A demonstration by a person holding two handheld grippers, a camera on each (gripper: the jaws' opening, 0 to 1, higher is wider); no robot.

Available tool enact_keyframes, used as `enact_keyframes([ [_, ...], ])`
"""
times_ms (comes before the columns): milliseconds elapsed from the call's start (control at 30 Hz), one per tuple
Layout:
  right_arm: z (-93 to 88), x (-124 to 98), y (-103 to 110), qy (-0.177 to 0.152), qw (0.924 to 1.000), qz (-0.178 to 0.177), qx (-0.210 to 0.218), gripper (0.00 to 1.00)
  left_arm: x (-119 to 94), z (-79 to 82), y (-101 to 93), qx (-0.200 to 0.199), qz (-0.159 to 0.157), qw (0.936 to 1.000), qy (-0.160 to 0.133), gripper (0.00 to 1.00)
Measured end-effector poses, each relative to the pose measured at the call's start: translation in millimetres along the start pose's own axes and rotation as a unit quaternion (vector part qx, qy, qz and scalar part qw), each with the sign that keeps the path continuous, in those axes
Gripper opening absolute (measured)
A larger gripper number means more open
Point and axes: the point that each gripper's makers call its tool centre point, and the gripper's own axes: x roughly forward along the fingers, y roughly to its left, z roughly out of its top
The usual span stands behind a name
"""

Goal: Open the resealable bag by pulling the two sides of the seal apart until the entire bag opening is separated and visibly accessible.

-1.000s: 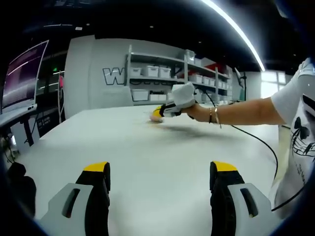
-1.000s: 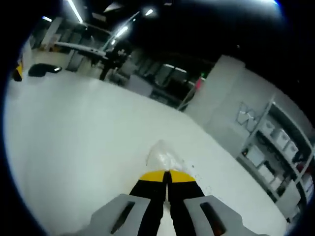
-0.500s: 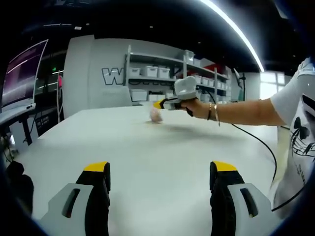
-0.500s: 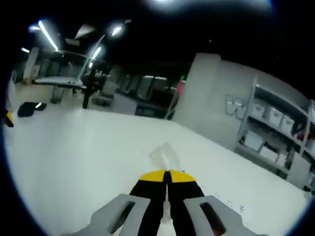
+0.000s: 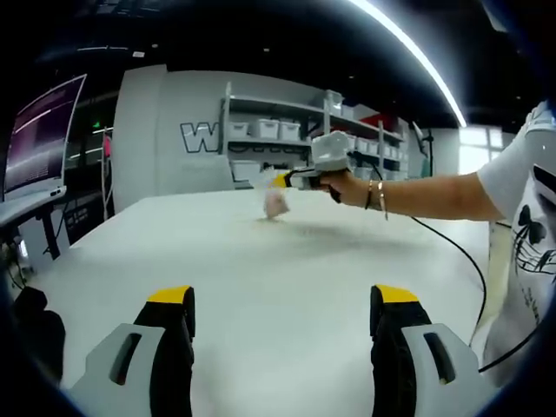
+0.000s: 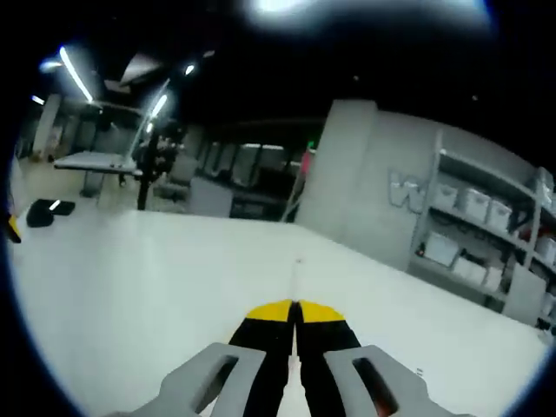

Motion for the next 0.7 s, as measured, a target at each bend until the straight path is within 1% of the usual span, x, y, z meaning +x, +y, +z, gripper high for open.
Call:
enact_keyframes([
  [500,6.5,-5.7,-2.5,-0.010,0.9999,-0.003,0.003,0.00,-4.7,0.8,-3.3,0.003,0.002,1.0000,-0.004,0.82],
  [700,5.1,-11.8,-1.6,-0.011,0.9999,-0.003,0.006,0.00,-6.7,0.2,-6.7,0.004,0.001,1.0000,-0.004,0.82],
])
